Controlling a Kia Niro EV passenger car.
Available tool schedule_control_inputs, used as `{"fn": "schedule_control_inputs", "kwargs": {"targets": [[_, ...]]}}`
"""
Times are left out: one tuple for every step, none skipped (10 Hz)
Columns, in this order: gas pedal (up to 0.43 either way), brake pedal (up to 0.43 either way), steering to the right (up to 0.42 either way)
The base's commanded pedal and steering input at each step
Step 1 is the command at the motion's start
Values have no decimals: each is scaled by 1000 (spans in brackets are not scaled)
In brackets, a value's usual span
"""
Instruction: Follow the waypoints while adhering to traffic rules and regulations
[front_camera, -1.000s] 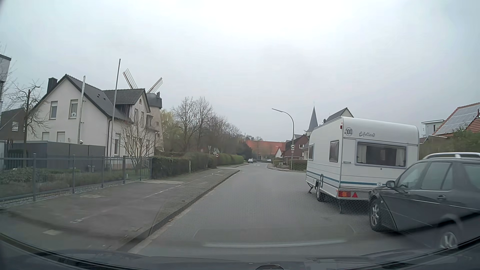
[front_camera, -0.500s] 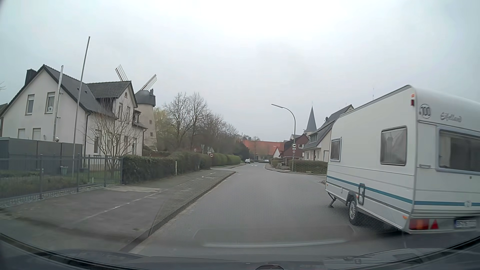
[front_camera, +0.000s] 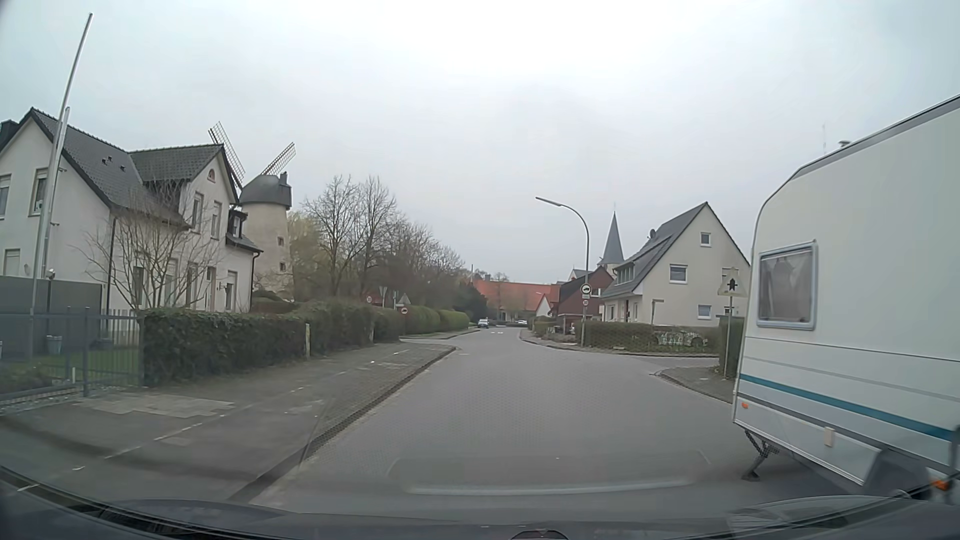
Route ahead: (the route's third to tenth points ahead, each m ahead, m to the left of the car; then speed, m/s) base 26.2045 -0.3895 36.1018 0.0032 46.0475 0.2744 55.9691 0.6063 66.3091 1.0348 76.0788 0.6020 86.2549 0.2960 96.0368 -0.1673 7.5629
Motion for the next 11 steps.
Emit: {"fn": "schedule_control_inputs", "kwargs": {"targets": [[150, 0, 27], [150, 0, 27], [150, 0, 29], [150, 0, 29], [150, 0, 30], [150, 0, 30], [150, 0, 30], [150, 0, 30], [150, 0, 30], [150, 0, 30], [150, 0, 30]]}}
